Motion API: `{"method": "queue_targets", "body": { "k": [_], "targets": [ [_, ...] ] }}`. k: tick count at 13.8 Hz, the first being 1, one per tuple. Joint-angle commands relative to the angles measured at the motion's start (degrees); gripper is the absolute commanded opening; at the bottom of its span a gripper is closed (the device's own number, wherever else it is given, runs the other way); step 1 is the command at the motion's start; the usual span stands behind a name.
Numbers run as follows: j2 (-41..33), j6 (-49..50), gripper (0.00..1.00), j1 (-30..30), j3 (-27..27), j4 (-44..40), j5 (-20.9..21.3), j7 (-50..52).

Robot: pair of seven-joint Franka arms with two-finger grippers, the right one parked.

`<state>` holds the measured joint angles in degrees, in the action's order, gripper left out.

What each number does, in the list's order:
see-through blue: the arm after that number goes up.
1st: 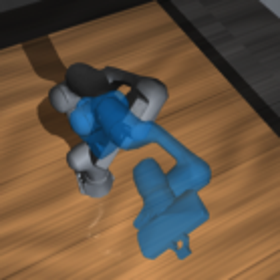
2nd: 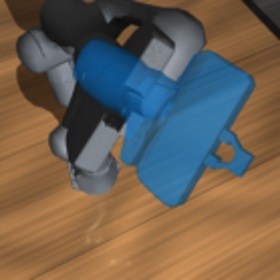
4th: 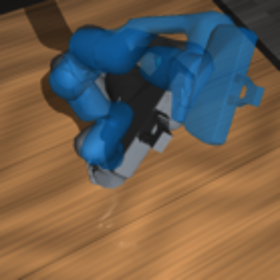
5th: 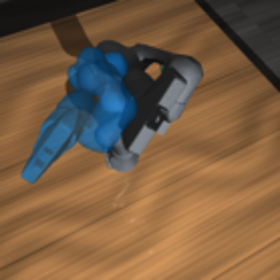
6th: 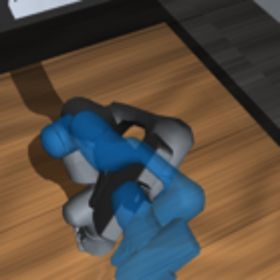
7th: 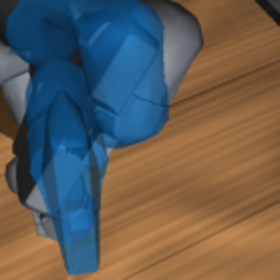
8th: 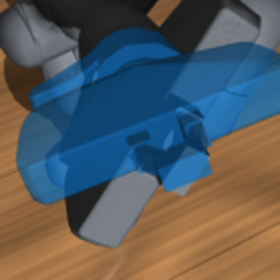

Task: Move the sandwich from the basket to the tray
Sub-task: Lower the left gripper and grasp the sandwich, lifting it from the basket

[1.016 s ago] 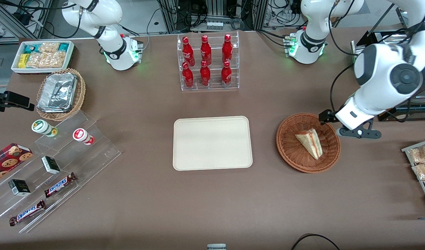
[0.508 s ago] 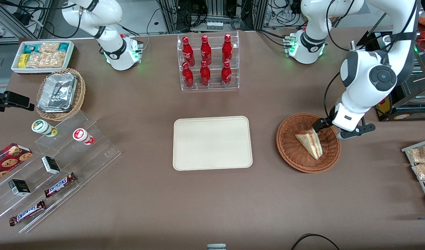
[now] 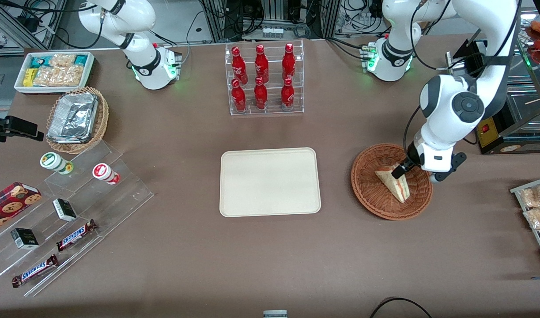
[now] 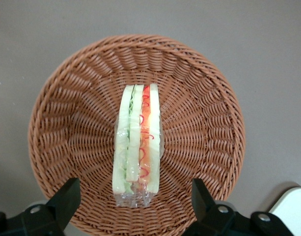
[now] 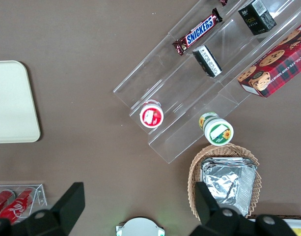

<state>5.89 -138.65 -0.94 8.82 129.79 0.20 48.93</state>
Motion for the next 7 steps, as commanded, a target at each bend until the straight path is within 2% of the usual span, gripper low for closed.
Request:
{"method": "queue_targets", "body": {
  "k": [1, 5, 7],
  "targets": [
    [2.4, -1.8, 1.00, -1.2, -0.1, -0.2, 0.3, 2.0],
    [6.0, -3.0, 1.00, -1.2, -0.2, -0.8, 0.5, 1.8],
    [7.3, -3.2, 1.00, -1.1, -0.3, -0.9, 2.7, 1.8]
  ]
}}
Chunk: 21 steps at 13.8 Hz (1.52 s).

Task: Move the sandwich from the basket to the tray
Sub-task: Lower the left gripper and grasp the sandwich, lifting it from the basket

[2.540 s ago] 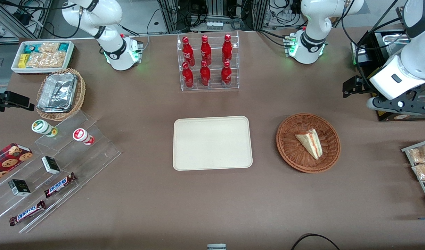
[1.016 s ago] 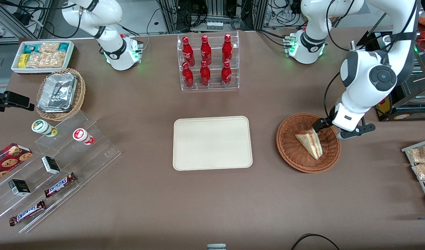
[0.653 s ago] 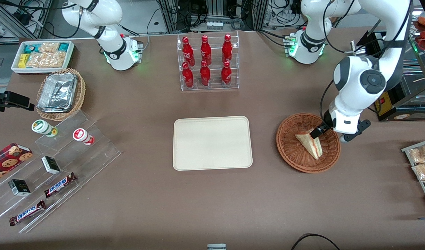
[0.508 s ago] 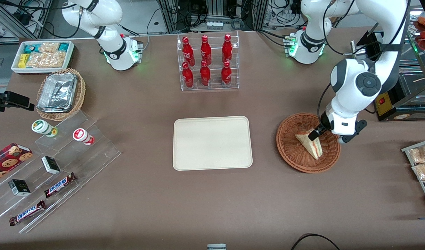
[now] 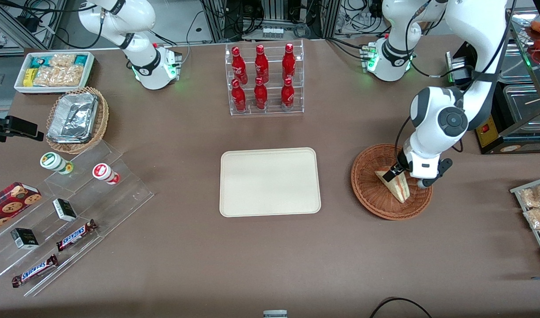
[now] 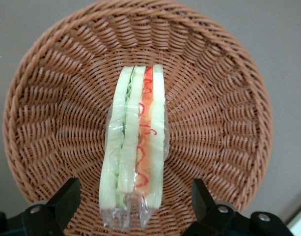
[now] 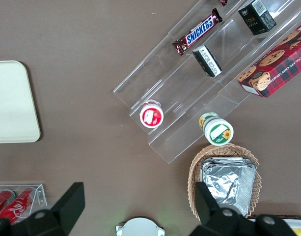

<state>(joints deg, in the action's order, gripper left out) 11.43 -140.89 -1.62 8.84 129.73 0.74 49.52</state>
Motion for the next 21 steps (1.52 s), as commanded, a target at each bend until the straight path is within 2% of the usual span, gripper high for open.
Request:
{"method": "queue_targets", "body": {
  "k": [1, 2, 3, 5, 6, 9, 12, 16, 19, 21],
  "targets": [
    [2.1, -1.0, 1.00, -0.4, -0.4, -0.8, 3.0, 1.3],
    [2.6, -1.0, 0.99, -0.3, -0.5, -0.8, 3.1, 1.5],
    [3.0, -1.0, 0.77, -0.3, -0.6, -0.9, 3.0, 1.7],
    [3.0, -1.1, 0.06, 0.0, -0.6, -0.9, 3.1, 1.7],
    [3.0, -1.0, 0.00, 0.1, -0.6, -0.9, 3.1, 1.5],
    [2.7, 1.7, 0.00, 0.1, -0.5, -3.9, 3.1, 0.9],
    [3.1, 15.6, 0.00, -0.4, -0.4, -13.9, 3.0, -1.1],
    [4.4, 21.5, 0.00, -2.1, 1.3, -21.8, 2.3, -2.8],
    [9.0, 28.0, 0.00, -6.4, 3.0, -29.5, 2.4, -3.0],
    [11.1, 28.1, 0.00, -10.6, 3.0, -31.9, 2.3, -2.8]
  ]
}}
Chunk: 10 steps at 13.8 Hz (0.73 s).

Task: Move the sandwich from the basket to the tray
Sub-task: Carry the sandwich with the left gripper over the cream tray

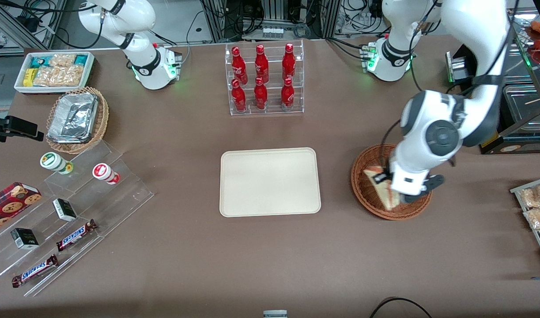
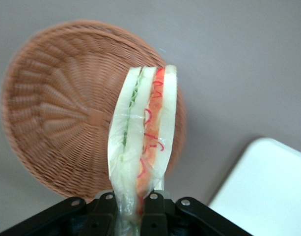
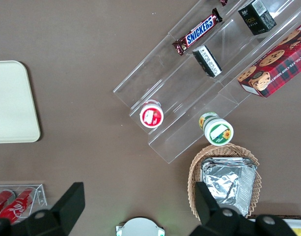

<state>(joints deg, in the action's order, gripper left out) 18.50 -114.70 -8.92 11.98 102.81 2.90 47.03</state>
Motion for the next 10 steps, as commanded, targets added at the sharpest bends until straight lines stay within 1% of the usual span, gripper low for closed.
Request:
{"method": "queue_targets", "body": {
  "k": [1, 5, 7, 10],
  "targets": [
    [5.0, 1.4, 0.00, -5.3, -0.1, -5.7, 0.1, -0.3],
    [12.4, 1.7, 0.00, -13.6, -0.1, -15.1, -0.1, 2.0],
    [15.7, 1.4, 0.00, -16.9, -0.2, -17.6, 0.1, 6.6],
    [21.7, 1.5, 0.00, -21.8, -0.3, -24.9, 0.5, 12.2]
  ]
}}
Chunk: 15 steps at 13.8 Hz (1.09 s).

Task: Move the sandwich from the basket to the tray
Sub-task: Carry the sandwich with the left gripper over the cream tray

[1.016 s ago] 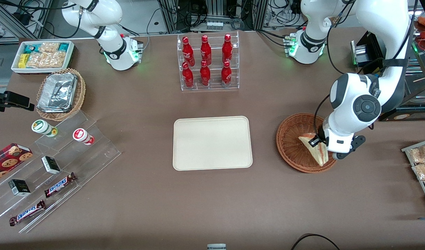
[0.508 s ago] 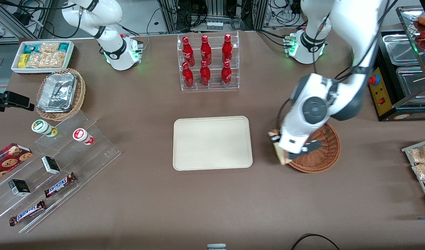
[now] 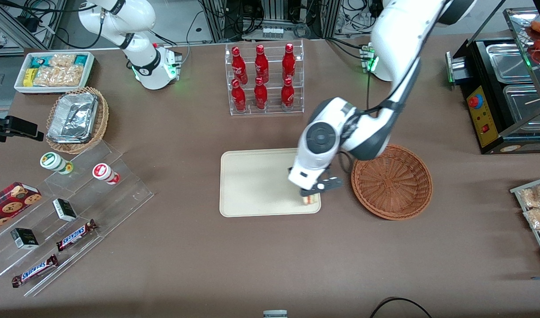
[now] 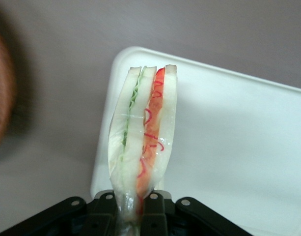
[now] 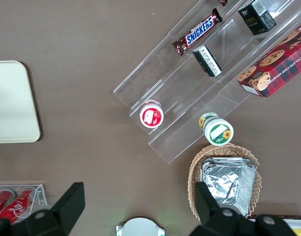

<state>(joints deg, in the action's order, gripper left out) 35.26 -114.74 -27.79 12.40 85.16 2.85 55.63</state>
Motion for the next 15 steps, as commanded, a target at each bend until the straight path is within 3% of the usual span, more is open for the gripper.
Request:
{"method": "queue_targets", "body": {
  "k": [1, 7, 15],
  "targets": [
    [6.4, 1.4, 0.00, -4.2, -0.7, -8.7, 0.6, 5.2],
    [13.4, 1.4, 0.00, -11.1, -1.2, -16.2, 1.5, 11.4],
    [14.2, 1.4, 0.00, -11.7, -1.2, -16.4, 6.2, 15.0]
  ]
}}
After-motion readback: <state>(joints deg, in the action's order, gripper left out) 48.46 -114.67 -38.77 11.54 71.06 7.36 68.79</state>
